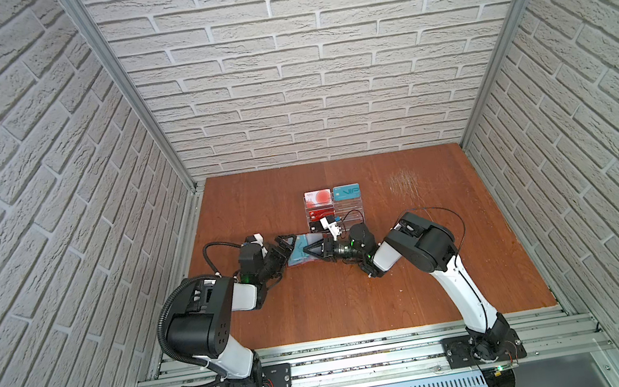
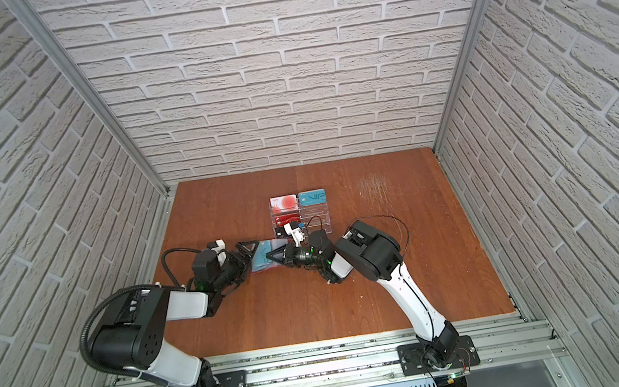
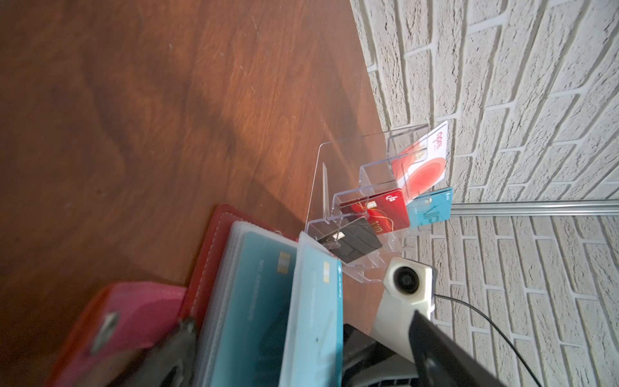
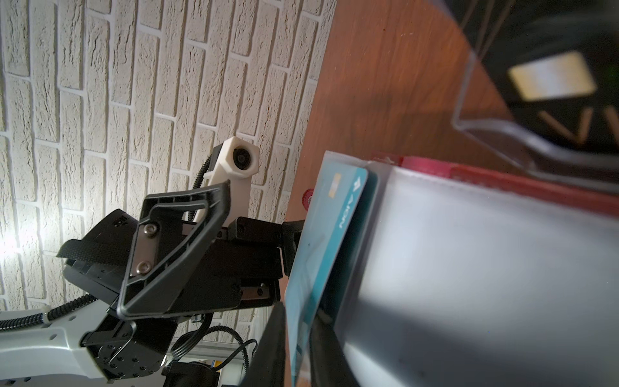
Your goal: Take the credit cards out of the card holder
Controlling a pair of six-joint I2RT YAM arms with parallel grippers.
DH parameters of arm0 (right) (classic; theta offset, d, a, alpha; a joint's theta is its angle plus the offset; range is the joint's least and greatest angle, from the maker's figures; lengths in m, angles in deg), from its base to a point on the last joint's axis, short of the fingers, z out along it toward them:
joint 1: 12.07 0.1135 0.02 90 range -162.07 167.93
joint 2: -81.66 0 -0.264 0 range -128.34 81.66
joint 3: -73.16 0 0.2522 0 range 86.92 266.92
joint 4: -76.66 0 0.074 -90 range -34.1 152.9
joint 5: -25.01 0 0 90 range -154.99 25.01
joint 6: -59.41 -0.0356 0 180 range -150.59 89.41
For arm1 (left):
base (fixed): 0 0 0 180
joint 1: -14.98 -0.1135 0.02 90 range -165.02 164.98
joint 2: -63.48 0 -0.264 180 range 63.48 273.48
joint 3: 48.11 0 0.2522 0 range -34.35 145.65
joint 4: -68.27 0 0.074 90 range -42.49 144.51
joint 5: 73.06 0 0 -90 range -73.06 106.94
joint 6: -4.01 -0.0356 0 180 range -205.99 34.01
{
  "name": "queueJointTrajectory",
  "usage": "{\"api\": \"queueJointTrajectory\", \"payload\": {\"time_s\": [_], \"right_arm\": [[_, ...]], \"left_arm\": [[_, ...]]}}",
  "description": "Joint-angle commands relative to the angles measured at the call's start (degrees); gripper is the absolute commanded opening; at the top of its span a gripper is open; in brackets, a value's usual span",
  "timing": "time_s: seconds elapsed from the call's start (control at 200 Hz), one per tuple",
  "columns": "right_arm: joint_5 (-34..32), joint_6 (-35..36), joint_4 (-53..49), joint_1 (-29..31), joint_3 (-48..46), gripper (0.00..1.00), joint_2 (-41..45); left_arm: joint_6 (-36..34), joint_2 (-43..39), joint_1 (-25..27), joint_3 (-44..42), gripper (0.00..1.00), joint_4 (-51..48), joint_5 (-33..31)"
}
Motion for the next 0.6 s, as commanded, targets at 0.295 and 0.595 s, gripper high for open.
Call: {"api": "queueJointTrajectory", "payload": {"time_s": [0.295, 0.595], "right_arm": [[0.0, -0.2, 4.8, -0.5, -0.9, 0.16, 0.8], [0.0, -0.4, 4.9, -0.8, -1.0, 0.12, 0.7]], "left_arm": [[-0.6, 2.0, -0.5, -1.5, 0.98, -3.0, -0.4], [-0.6, 2.1, -0.5, -1.5, 0.98, -2.8, -0.4]]}}
